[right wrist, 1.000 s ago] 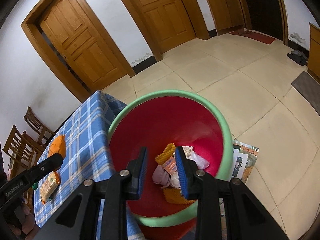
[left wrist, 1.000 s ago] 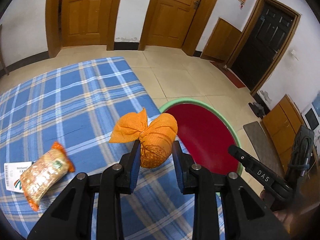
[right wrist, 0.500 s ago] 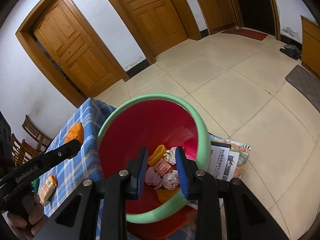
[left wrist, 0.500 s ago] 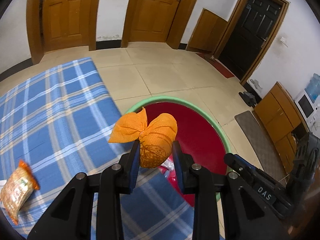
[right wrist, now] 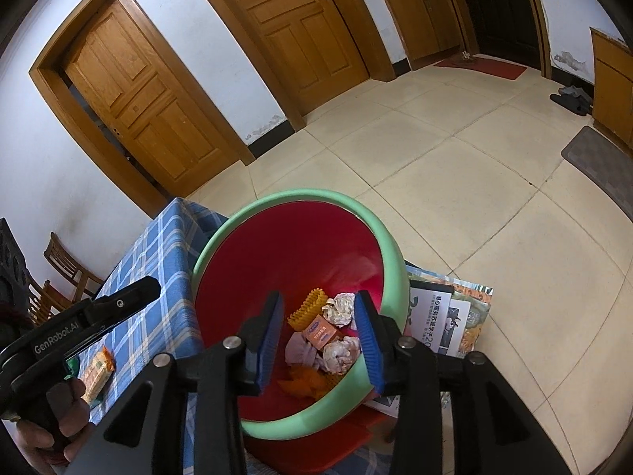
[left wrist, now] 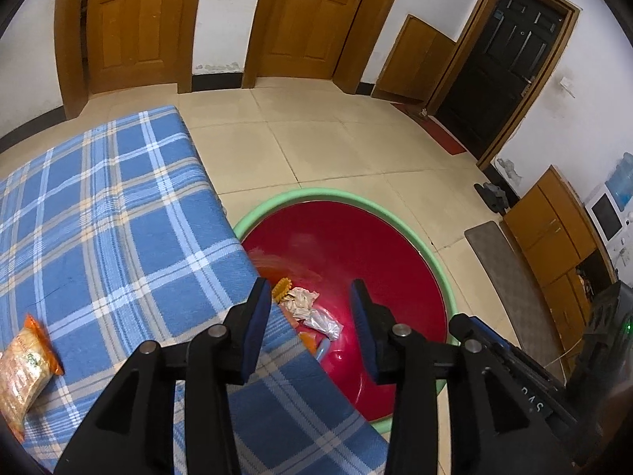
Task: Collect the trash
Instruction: 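Lower the orange cloth into the red bucket and open the left tool, then move both tools back over the table toward the snack packet and white box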
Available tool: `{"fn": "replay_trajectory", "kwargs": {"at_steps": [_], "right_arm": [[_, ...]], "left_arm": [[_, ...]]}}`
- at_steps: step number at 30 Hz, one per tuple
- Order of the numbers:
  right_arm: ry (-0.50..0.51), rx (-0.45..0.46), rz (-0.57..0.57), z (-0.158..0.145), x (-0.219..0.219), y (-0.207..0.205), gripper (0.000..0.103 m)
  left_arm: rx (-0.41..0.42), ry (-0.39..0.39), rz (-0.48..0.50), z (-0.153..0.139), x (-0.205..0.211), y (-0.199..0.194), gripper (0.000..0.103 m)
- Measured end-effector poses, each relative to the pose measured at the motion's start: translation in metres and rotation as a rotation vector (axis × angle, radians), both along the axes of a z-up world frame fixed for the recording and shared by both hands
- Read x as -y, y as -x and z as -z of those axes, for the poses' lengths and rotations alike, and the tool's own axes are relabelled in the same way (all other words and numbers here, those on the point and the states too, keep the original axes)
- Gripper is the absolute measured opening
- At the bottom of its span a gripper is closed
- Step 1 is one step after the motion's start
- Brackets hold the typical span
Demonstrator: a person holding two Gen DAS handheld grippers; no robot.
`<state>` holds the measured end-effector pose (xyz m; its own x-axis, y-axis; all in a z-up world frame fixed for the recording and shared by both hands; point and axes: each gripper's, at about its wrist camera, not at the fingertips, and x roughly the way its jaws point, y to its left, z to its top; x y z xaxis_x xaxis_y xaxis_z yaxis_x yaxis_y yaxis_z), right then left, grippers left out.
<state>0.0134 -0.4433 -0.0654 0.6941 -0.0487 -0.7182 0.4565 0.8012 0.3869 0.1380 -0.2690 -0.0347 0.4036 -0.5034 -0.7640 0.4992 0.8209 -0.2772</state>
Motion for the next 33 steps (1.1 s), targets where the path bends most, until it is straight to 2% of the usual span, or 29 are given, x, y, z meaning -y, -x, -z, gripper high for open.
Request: {"fn": "replay_trajectory", "kwargs": {"at_steps": [14, 33], "right_arm": [[0.056, -0.002, -0.045, -0.019, -0.029, -0.001, 0.06], [0.096, 0.017, -0.16, -0.041, -0.088, -0.007, 0.066]], "left_arm": [[0.037, -0.016, -0.078, -0.015, -0.04, 0.016, 0.041], [0.057, -0.018, -0.227, -0.029, -0.12, 0.031, 0.041]]}}
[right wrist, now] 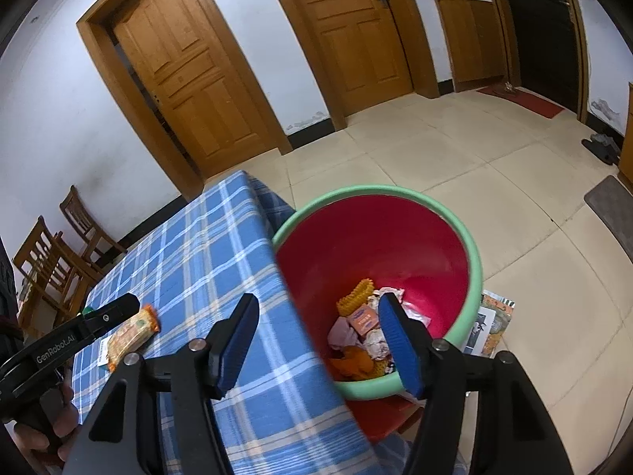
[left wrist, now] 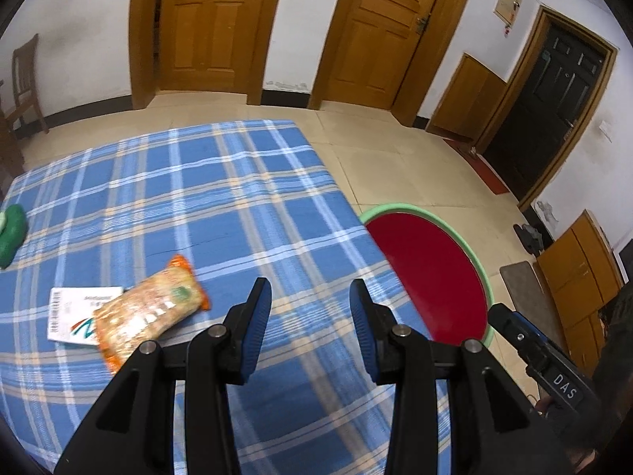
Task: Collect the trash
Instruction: 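Move both tools back over the table toward the snack packet and white box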
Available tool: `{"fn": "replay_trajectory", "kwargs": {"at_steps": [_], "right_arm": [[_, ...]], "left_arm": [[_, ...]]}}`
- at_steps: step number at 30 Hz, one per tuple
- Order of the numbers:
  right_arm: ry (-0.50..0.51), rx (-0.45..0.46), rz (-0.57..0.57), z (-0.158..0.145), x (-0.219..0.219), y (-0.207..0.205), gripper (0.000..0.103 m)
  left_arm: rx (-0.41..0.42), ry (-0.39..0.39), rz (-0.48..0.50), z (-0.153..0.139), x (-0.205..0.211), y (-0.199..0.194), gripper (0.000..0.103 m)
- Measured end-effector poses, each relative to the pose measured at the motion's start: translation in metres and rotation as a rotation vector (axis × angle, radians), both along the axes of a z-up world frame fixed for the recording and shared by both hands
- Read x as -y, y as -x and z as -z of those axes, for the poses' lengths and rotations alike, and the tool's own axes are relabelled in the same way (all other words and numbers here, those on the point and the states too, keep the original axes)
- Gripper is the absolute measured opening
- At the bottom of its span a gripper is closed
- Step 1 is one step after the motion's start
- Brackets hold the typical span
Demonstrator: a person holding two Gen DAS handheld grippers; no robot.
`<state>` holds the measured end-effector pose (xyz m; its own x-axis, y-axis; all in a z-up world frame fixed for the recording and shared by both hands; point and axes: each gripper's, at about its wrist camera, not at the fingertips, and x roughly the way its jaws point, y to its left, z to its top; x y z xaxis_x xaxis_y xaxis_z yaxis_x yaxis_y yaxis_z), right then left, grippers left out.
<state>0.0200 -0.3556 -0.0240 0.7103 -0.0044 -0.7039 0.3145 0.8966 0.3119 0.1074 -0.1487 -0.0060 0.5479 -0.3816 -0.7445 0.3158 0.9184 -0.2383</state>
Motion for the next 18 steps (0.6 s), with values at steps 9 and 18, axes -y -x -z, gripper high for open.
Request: {"fn": "replay_trajectory", "kwargs": {"at_steps": [9, 18], "right_arm": [[-0.013, -0.01, -0.062, -0.002, -0.031, -0.01, 0.07], [-0.017, -0.021, -0.168, -0.005, -0.078, -0.031, 0.073]], "left_arm": [[0.015, -0.002, -0.073, -0.005, -0.04, 0.006, 0.041], [0.029, -0.012, -0.211, -0.006, -0.101, 0.009, 0.041]]}}
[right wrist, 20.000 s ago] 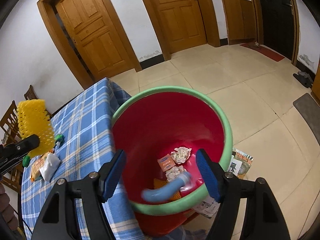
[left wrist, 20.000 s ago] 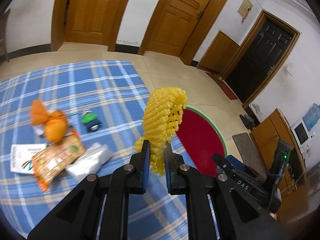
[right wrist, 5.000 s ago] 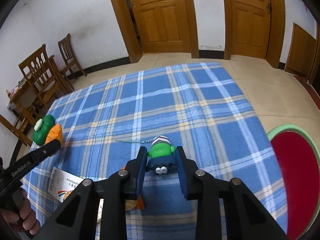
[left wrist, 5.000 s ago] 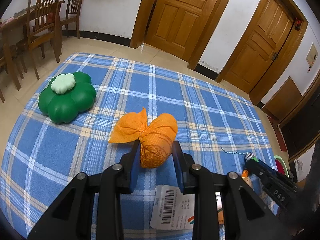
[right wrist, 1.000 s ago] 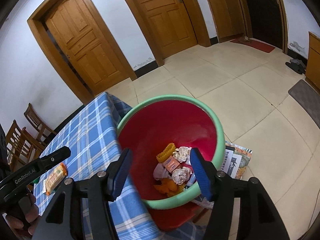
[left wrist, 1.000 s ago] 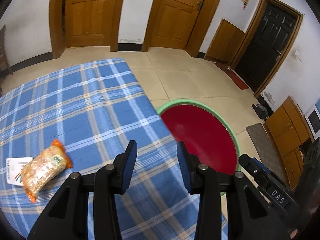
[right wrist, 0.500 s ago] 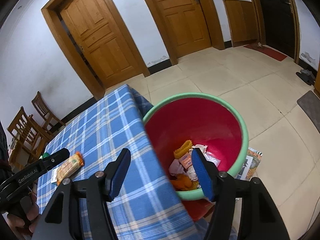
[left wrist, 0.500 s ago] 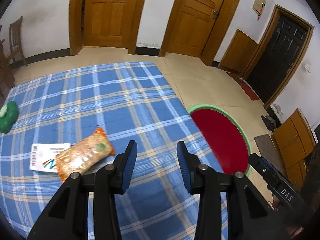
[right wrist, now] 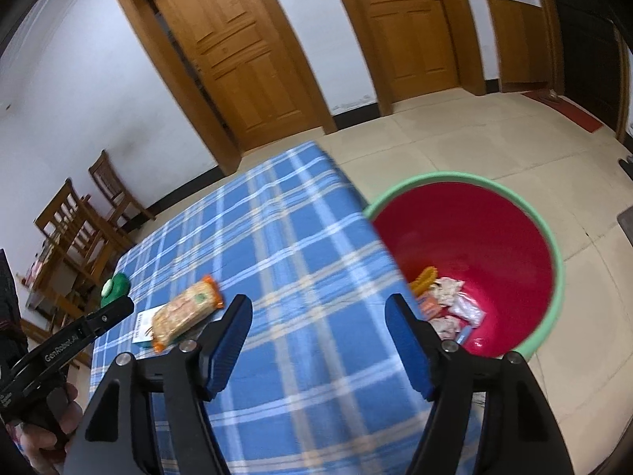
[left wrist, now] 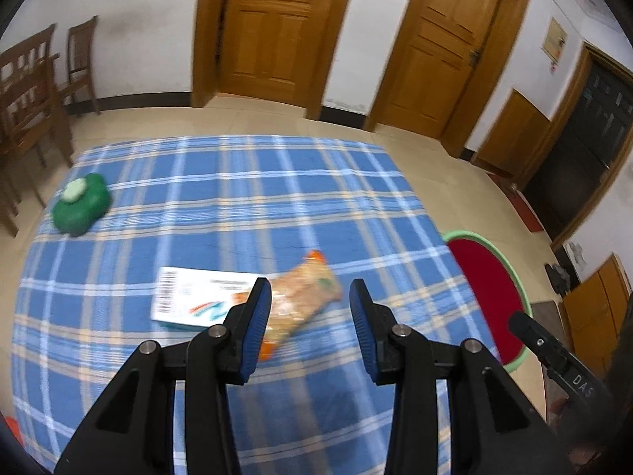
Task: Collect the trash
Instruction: 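Move both tools back over the table toward the snack packet and white box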
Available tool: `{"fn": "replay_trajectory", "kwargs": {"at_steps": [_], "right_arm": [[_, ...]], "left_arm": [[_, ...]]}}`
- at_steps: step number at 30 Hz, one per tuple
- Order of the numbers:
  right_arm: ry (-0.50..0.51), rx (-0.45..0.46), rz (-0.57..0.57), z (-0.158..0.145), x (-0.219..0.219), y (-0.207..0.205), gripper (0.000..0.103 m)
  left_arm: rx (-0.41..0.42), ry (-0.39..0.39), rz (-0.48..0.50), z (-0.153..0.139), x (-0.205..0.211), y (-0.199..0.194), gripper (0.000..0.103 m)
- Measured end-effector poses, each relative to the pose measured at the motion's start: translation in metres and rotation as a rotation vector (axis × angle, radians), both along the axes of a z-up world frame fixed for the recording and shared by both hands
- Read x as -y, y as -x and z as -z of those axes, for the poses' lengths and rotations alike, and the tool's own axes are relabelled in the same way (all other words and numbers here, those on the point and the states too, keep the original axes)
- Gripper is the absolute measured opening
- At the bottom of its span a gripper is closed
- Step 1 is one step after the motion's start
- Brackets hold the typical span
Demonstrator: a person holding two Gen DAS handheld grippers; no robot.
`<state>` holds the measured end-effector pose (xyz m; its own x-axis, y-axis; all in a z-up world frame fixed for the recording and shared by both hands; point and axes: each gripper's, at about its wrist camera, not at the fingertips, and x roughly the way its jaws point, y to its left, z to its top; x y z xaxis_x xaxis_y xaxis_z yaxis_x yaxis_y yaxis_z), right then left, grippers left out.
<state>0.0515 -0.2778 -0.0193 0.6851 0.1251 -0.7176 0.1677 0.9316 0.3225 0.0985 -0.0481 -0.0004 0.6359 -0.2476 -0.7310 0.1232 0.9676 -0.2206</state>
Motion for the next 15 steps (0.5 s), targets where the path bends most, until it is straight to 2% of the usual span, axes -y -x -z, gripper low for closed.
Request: {"fn": "replay_trajectory", "kwargs": {"at_steps": [15], "right_arm": [[-0.038, -0.074, -0.163, 0.013, -0.08, -0.043, 0.076]], "left_arm": [[-0.047, 0.012, -0.196, 0.022, -0.089, 0.005, 0.041]]}}
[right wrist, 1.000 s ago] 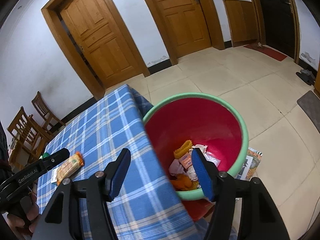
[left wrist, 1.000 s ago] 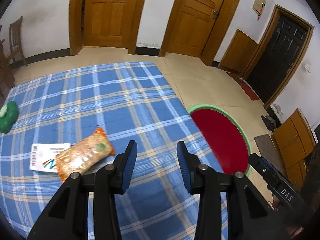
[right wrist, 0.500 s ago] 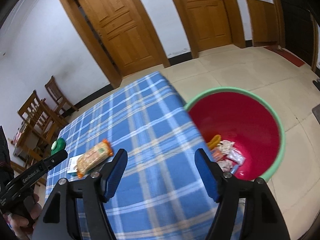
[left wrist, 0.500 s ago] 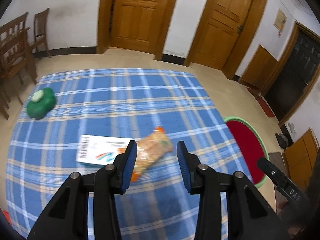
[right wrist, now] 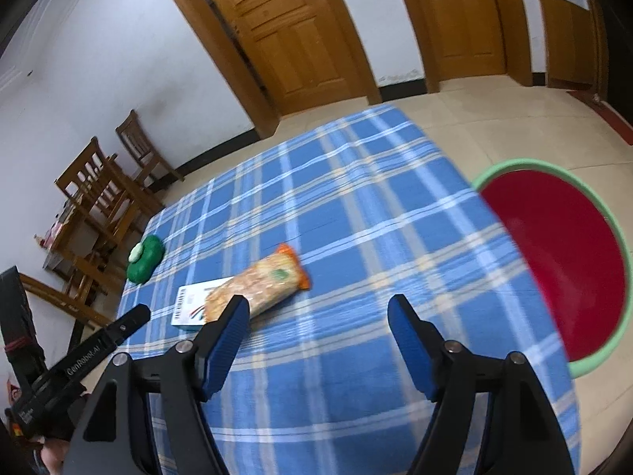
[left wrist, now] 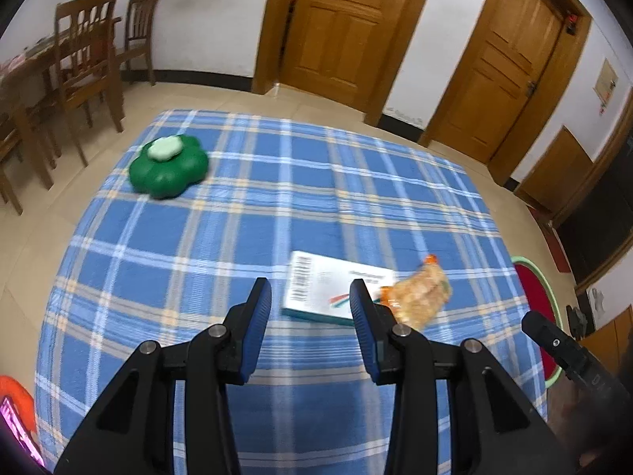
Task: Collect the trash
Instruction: 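Move both tools back over the table toward the snack packet and white box, then grasp the snack packet with the right tool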
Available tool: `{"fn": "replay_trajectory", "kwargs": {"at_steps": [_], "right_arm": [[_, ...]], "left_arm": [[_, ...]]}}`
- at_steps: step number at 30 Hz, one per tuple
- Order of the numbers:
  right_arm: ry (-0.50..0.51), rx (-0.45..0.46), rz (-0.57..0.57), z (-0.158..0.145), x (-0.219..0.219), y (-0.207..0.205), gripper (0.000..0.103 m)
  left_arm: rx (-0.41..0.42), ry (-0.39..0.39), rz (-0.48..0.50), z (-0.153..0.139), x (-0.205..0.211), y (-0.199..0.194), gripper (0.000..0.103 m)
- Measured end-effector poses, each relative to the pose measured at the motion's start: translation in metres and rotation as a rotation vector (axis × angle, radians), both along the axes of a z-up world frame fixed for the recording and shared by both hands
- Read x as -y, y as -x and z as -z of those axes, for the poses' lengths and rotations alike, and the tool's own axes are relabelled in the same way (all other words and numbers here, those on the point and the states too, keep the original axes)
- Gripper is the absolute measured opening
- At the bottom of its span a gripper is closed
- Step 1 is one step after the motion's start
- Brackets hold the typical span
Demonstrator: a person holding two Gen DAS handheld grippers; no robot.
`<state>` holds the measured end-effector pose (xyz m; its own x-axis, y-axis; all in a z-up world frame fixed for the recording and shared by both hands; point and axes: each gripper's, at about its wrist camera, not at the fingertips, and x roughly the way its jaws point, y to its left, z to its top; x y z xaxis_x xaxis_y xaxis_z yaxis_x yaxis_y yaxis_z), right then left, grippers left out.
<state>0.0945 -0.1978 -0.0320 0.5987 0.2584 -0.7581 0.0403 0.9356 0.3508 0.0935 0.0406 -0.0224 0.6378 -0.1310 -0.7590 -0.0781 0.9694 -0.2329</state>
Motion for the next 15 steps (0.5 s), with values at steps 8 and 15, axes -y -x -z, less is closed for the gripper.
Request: {"fn": "replay_trajectory", "kwargs": {"at_steps": [8, 15], "right_arm": [[-0.04, -0.067, -0.038, 0.013, -0.03, -0.023, 0.081], [-0.032, -0.112, -0.053, 0.025, -0.052, -0.043, 0.081]], "left_arm": [[-0.028, 0.017, -0.047, 0.015, -0.026, 0.003, 0.041], [-0.042, 0.034, -0.071, 0.024, -0.042, 0.003, 0.041]]}}
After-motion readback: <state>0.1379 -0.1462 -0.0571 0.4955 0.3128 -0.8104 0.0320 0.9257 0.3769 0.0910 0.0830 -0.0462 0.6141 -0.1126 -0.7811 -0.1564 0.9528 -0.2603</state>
